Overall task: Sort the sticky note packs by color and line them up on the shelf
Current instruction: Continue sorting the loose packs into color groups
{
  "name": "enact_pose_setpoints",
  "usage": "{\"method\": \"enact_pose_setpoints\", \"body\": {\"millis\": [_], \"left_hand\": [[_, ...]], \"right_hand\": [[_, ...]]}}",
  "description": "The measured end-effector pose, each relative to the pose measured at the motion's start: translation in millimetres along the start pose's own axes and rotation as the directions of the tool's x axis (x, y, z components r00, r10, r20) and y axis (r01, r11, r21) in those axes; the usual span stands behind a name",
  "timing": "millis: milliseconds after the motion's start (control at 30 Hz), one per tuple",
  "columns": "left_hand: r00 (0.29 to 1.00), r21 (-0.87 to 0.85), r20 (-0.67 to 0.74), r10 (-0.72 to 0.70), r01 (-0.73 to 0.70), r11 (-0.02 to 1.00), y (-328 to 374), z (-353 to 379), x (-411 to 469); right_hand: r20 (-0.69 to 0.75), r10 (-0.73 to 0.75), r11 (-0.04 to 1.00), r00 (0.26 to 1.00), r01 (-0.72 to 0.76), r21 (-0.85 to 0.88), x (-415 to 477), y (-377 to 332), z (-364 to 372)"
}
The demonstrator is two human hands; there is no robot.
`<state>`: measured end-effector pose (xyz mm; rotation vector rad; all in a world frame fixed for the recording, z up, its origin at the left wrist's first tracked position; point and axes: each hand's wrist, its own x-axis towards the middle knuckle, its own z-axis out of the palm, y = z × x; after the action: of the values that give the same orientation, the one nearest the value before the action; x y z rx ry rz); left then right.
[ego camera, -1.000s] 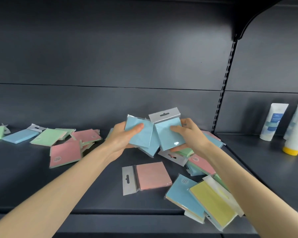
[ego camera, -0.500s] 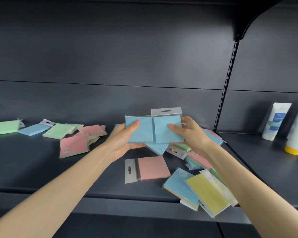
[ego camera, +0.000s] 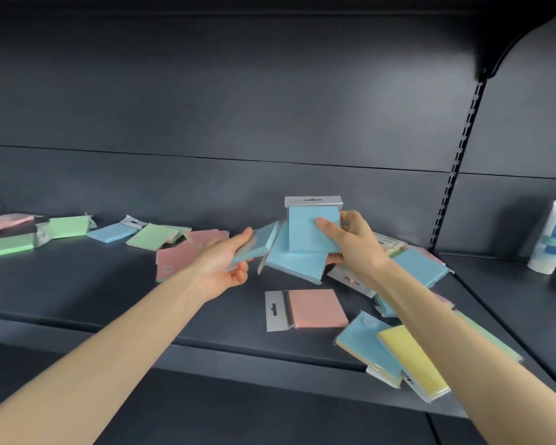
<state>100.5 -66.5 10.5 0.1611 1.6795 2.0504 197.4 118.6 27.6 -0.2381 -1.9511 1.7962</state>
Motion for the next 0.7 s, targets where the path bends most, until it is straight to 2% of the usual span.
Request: {"method": "enact_pose_setpoints", "body": {"millis": [233, 433, 600, 700], "left_hand": [[0.998, 0.028, -0.024, 0.057, -0.056, 0.998, 19, -55, -8], [0.990, -0.032, 0.105, 0.089, -0.086, 0.996, 40, -129, -18], [0.981, 0.027, 0.067, 0.181, -0.183, 0.983, 60, -216, -22], [0.974, 0.089, 0.031, 0.224, -0.226, 0.970, 66, -267, -20]], "right_hand": [[0.028, 0.006, 1.000, 1.000, -0.007, 0.023, 9, -4, 56], [0.069, -0.009, 0.999, 0.998, 0.007, 0.038, 13, -4, 142], [0.065, 0.032, 0.999, 0.997, -0.034, 0.034, 12, 1, 234], [0.107, 0.061, 0.992, 0.992, -0.072, 0.104, 10, 4, 283]]}}
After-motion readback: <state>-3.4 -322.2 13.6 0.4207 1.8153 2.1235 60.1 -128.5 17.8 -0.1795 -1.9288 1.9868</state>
